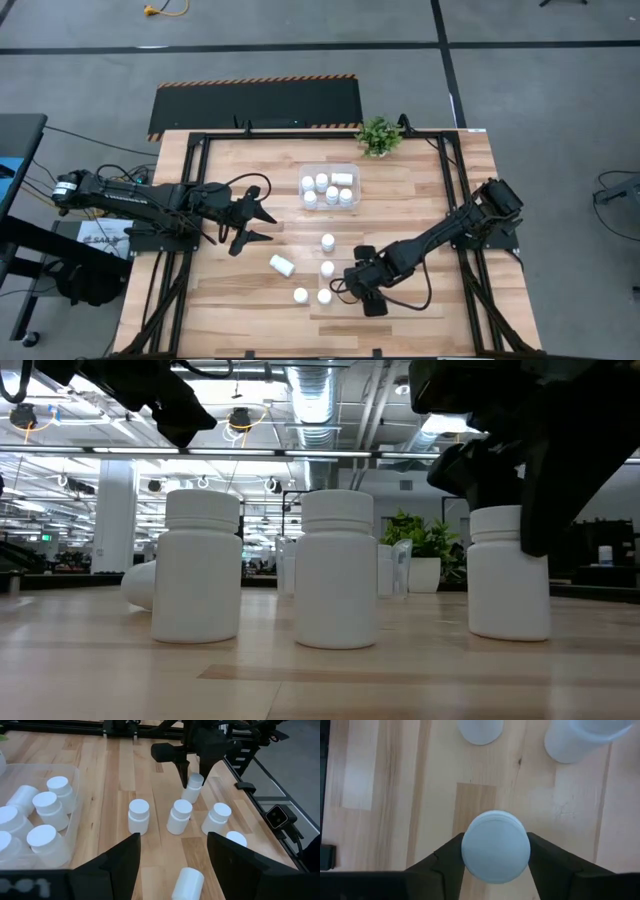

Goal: Pick and place pill bottles into a basket
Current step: Put the white medicine bottle into the transparent bin

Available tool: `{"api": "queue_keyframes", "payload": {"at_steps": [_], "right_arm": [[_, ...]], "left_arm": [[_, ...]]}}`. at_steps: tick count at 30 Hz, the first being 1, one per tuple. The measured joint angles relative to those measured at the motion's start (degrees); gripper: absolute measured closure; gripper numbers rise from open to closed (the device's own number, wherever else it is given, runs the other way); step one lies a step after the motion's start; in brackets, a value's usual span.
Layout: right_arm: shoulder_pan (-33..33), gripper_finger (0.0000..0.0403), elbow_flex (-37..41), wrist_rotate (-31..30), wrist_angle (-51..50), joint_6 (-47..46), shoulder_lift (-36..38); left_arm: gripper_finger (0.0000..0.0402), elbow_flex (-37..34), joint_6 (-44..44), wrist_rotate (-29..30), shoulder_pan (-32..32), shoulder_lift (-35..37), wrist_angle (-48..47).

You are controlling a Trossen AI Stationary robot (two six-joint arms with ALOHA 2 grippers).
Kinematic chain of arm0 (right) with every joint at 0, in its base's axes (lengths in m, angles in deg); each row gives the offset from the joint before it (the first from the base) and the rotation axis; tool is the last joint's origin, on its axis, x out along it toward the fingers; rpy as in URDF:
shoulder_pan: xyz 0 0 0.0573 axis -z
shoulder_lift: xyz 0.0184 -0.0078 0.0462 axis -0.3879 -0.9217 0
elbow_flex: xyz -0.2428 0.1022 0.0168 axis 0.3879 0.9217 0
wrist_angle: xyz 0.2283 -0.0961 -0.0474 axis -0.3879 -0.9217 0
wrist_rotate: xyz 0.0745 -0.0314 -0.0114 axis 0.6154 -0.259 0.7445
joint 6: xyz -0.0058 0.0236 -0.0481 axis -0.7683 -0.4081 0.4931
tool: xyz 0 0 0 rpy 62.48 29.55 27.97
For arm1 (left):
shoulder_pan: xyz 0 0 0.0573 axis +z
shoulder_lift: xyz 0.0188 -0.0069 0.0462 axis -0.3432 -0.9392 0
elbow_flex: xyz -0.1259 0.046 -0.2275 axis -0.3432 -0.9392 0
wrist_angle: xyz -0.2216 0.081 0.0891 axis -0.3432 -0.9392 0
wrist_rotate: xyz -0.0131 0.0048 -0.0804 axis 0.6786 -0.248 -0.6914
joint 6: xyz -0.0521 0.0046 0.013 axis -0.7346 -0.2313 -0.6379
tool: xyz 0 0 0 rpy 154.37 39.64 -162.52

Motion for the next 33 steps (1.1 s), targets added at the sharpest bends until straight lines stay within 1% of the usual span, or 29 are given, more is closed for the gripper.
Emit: {"api": "queue_keyframes", "payload": {"at_steps": [3,5,10,13,16,20,27,33], "right_arm": [[0.6,0.0240,0.0,0.2,0.1,0.0,0.1],[1.2,0.0240,0.0,0.2,0.0,0.0,0.2],[3.4,0.0216,-1.7,0.2,-1.1,0.0,0.2],[5.3,0.0214,-3.4,0.2,-3.2,1.6,0.2],[7.5,0.0227,-5.7,0.2,-6.3,5.0,0.2],[11.0,0.0242,-9.7,0.2,-13.1,10.3,0.2],[17.9,0.0238,-19.2,0.2,-24.0,20.6,0.2],[24.5,0.0247,-28.1,0.1,-31.6,28.3,0.2]], "left_arm": [[0.0184,0.0,-0.3,0.0,0.0,0.0,0.0],[0.0184,0.0,-0.3,0.0,0.0,0.0,0.0],[0.0184,0.0,-0.3,0.0,0.0,0.0,0.0],[0.0184,0.0,-0.4,0.0,0.0,0.0,0.0],[0.0184,0.0,-0.4,0.0,0.0,0.0,0.0],[0.0184,0.0,-0.4,0.0,0.0,0.0,0.0],[0.0184,0.0,-0.4,0.0,0.0,0.0,0.0],[0.0184,0.0,-0.4,0.0,0.0,0.0,0.0]]}}
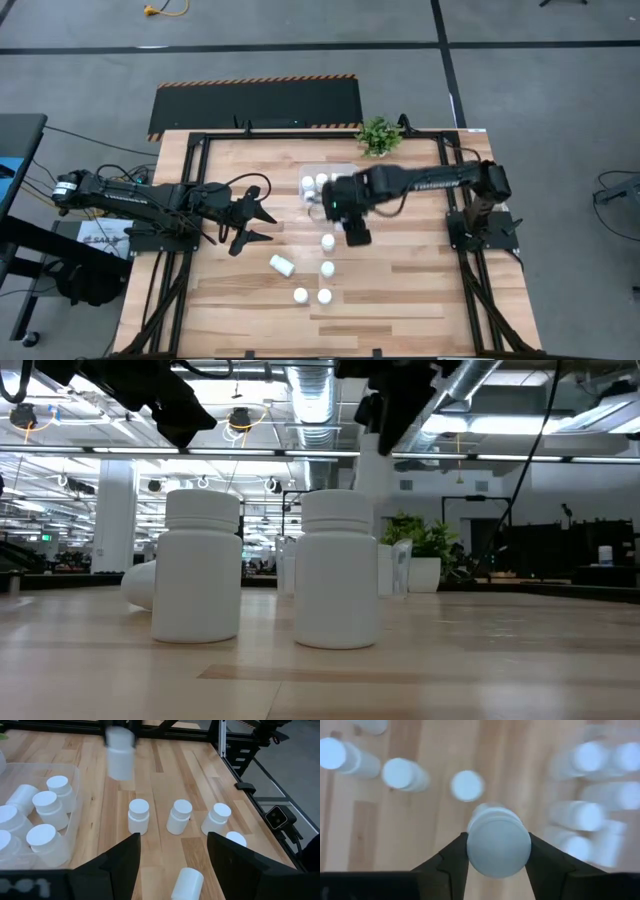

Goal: Pick and place pill bottles into a basket
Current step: Put the white medicine bottle into the transparent bin

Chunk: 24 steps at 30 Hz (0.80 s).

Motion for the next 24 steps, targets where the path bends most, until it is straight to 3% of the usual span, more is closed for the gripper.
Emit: {"api": "queue_keyframes", "payload": {"at_steps": [8,24], "right_arm": [[7.6,0.0236,-6.5,-0.2,-2.0,7.1,0.0],[15.8,0.0243,-7.2,-0.2,1.5,17.1,-3.7]], "left_arm": [[0.0184,0.0,0.0,0.0,0.0,0.0,0.0],[0.0184,0.0,-1.5,1.9,0.0,0.0,0.1]]}}
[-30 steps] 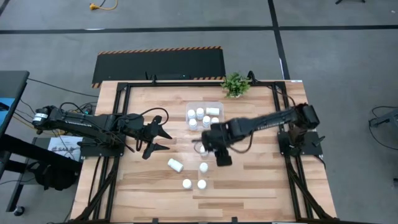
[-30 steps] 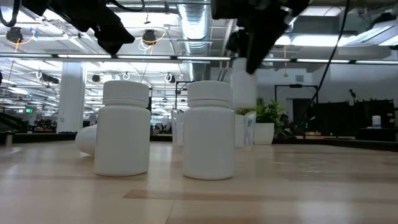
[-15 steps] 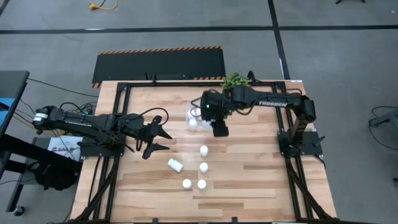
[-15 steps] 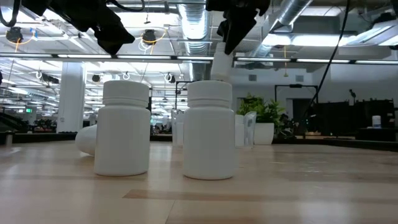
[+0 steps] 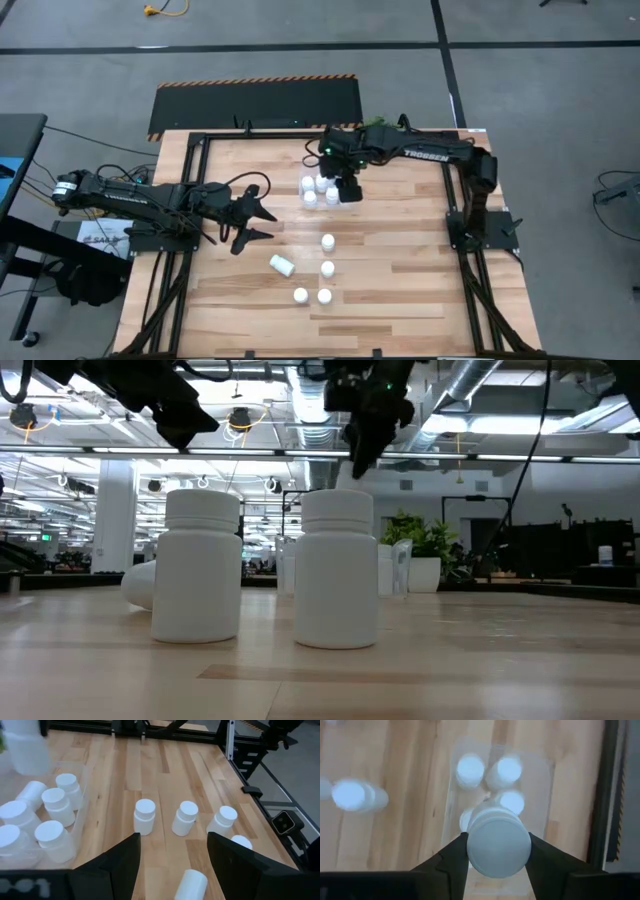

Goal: Pick and place pill bottles into a basket
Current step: Put the white medicine bottle into the transparent bin

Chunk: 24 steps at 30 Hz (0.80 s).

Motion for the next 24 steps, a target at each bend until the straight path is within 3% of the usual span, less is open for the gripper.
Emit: {"api": "queue_keyframes", "payload": {"at_steps": [6,24], "right_arm": [[0.2,0.0244,-0.7,0.2,1.2,1.3,-3.8],[-1.0,0.0239,-0.9,2.8,5.7,2.6,-6.1]], "left_arm": [[0.0184,0.0,-1.3,1.0,0.0,0.0,0.0],[0.0184,0.0,-1.3,1.2,0.0,0.0,0.0]]}}
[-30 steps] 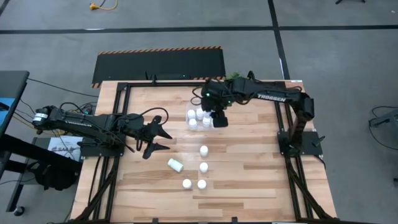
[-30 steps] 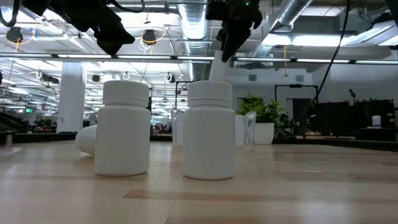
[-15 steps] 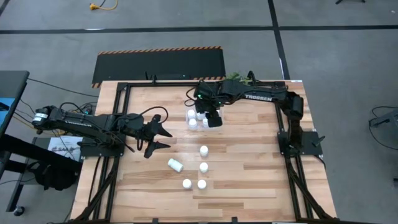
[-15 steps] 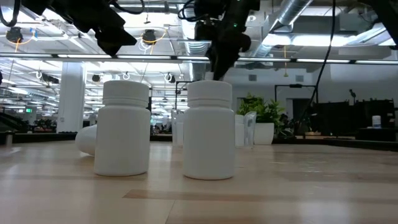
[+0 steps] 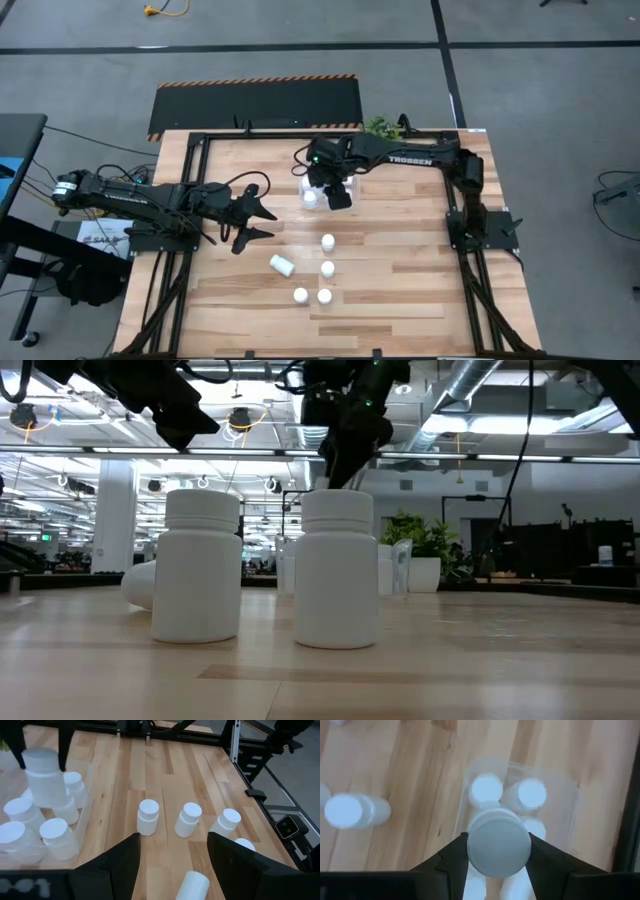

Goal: Pick and place pill bottles into a basket
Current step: Put the white medicine bottle into the transparent bin

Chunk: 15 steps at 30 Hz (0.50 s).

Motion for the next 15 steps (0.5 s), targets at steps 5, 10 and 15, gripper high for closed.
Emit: {"api": "queue_keyframes", "payload": {"at_steps": [5,10,15], "right_arm": [[-0.4,0.0247,-0.1,0.1,0.7,-0.1,-1.9],[-0.2,0.0240,-0.1,0.2,0.4,-0.4,-2.7],[-0.1,0.0241,0.0,0.3,0.0,-0.3,-3.4]], "left_arm": [[0.0184,0.0,0.0,0.0,0.0,0.0,-0.1],[0.0184,0.0,-0.1,0.0,0.0,0.0,0.0],[0.0184,0.0,-0.1,0.0,0.0,0.0,0.0]]}}
